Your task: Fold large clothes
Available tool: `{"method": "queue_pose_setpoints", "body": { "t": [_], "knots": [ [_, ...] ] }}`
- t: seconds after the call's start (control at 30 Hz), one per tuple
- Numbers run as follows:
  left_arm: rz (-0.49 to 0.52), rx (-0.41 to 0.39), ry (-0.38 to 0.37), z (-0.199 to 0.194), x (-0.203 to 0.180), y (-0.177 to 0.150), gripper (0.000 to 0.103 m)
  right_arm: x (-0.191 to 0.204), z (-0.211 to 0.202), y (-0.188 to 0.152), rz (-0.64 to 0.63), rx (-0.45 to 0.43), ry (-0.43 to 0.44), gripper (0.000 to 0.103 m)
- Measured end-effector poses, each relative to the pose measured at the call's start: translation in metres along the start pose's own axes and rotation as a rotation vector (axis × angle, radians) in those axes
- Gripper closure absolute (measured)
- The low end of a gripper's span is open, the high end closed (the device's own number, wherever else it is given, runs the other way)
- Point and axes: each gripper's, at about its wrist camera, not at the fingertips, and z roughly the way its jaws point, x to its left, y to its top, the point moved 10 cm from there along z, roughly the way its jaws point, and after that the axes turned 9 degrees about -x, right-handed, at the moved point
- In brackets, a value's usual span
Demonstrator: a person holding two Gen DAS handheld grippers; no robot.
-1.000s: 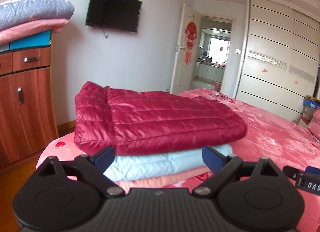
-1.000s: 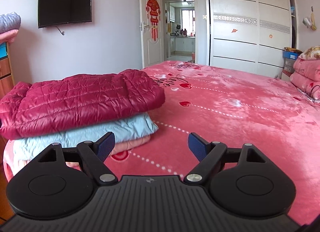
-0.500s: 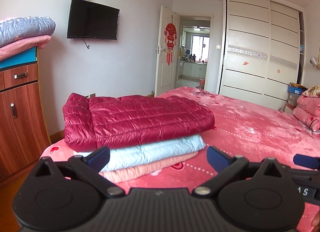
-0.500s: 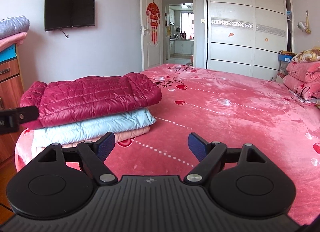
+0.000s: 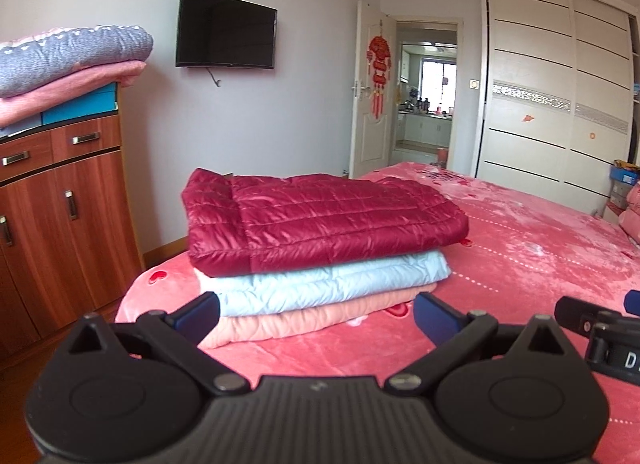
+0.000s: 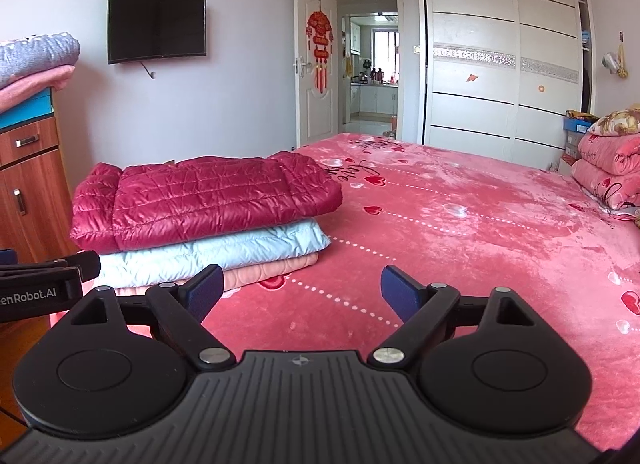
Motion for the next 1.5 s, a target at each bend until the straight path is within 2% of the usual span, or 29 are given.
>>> {"method": "queue_pose_setpoints", "body": {
  "t": [0.53, 1.5],
  "knots": [
    [-0.018, 0.001, 0.05, -0.012, 0.021, -0.007, 0.001, 0.015, -0.005, -0.01, -0.055, 0.029, 0.056, 0.0],
    [-0.037, 0.0, 0.061, -0.014, 0.029, -0.014, 0.001, 0.017, -0.02, -0.018, -0.089, 0.031, 0.117, 0.0]
  ]
}}
